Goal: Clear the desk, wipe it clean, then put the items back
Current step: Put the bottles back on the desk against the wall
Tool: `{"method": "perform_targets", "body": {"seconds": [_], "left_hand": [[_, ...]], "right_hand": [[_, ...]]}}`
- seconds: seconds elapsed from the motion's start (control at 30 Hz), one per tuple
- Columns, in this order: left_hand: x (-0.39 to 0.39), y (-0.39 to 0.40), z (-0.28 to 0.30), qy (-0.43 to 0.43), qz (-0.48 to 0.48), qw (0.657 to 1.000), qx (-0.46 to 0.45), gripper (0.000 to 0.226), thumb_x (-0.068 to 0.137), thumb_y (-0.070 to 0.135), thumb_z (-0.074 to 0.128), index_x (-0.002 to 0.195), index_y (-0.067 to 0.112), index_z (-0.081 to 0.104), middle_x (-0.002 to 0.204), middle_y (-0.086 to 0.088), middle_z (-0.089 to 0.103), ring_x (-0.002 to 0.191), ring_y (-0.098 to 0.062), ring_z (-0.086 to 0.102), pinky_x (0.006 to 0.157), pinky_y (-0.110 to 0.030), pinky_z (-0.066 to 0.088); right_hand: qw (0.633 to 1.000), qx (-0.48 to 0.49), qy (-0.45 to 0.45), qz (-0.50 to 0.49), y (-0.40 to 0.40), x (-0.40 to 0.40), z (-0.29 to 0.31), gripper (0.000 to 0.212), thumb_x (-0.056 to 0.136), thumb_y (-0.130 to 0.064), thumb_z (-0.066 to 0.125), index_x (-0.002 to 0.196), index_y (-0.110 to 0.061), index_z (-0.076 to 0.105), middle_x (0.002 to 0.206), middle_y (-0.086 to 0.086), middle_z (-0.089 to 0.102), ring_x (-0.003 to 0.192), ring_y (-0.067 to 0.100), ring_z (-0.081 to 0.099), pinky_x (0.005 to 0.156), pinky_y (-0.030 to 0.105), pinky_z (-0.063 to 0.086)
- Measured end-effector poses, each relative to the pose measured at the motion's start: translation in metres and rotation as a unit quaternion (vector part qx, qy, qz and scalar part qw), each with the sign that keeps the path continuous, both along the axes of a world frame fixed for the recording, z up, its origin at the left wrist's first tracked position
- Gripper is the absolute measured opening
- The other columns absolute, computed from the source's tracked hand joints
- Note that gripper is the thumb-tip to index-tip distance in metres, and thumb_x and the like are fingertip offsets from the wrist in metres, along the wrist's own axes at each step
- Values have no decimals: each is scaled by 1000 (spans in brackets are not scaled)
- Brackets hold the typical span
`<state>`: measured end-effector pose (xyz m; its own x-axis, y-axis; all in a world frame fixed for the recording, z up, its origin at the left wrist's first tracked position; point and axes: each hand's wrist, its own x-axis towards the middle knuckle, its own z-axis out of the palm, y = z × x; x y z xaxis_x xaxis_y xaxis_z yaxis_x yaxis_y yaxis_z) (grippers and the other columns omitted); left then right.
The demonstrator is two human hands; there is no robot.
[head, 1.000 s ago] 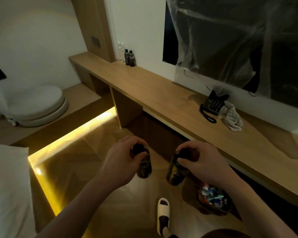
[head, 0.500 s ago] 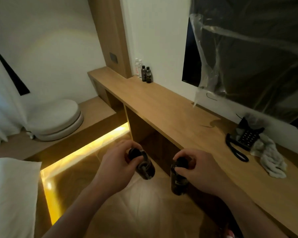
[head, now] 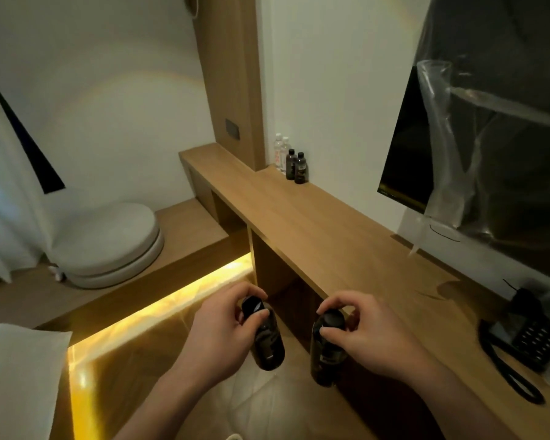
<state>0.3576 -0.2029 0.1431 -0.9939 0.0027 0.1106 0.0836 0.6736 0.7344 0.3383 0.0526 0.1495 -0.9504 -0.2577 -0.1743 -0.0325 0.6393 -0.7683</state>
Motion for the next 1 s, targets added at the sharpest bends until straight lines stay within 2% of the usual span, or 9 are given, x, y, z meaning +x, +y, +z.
{"method": "perform_targets", "body": {"seconds": [0.17,0.27,0.37,0.5,0.67,0.77,0.83,0.93,1.0], "left_hand": [[-82,-48,0,11,-27,1000,-1,23,92,32,74,107,46,63,109,28,60,101,0,62,81,-17,58],[-129,-81,2,16,-44,999,-6,22,93,32,73,107,45,63,110,28,59,104,-2,61,85,-19,59],[-171,-111,7,12,-65,998,-13,22,93,32,72,109,44,64,112,26,59,105,-4,61,88,-21,59],[-226,-134,7,5,-93,995,-25,22,94,32,72,110,43,63,114,23,59,107,-4,60,86,-16,57],[-283,-137,0,-9,-124,992,-25,22,94,31,72,110,43,64,111,25,59,106,-3,60,81,-14,56],[-316,-130,-3,-6,-145,989,-27,20,94,31,71,111,41,64,112,26,59,105,-2,60,76,-10,53],[-339,-126,-9,-8,-154,988,-31,19,95,32,71,111,40,64,112,25,60,105,-2,60,79,-13,54],[-380,-118,-18,-19,-157,987,-35,19,95,33,71,111,40,64,112,24,60,106,-2,60,82,-17,56],[-412,-112,-22,-26,-158,986,-48,18,95,34,71,109,41,63,111,24,61,104,-1,60,79,-14,54]], "right_hand": [[999,11,-2,-41,-49,-70,-7,28,85,-32,81,100,-49,64,117,-26,54,102,7,59,88,35,60],[997,12,3,-74,-75,-107,-8,28,84,-31,82,98,-48,64,116,-23,56,101,8,59,84,33,60],[995,-4,2,-102,-100,-134,-4,27,85,-31,81,98,-47,64,113,-20,59,94,9,62,74,25,56],[991,-2,11,-133,-118,-167,-5,27,85,-35,80,100,-48,63,115,-20,59,91,9,66,77,31,60],[986,-2,-9,-166,-122,-201,-12,26,85,-35,80,100,-49,64,119,-20,56,94,7,66,80,31,61],[983,3,-12,-184,-117,-228,-20,26,85,-35,80,98,-50,64,119,-22,56,93,3,65,71,21,53],[980,-1,-22,-196,-115,-251,-30,25,86,-33,81,97,-48,65,117,-23,58,89,2,65,67,16,47],[978,-12,-48,-202,-110,-295,-45,25,86,-29,81,98,-45,65,111,-22,61,84,3,69,65,17,49],[977,-17,-57,-205,-106,-331,-56,26,86,-27,82,97,-43,65,107,-16,67,81,6,72,70,24,56]]}}
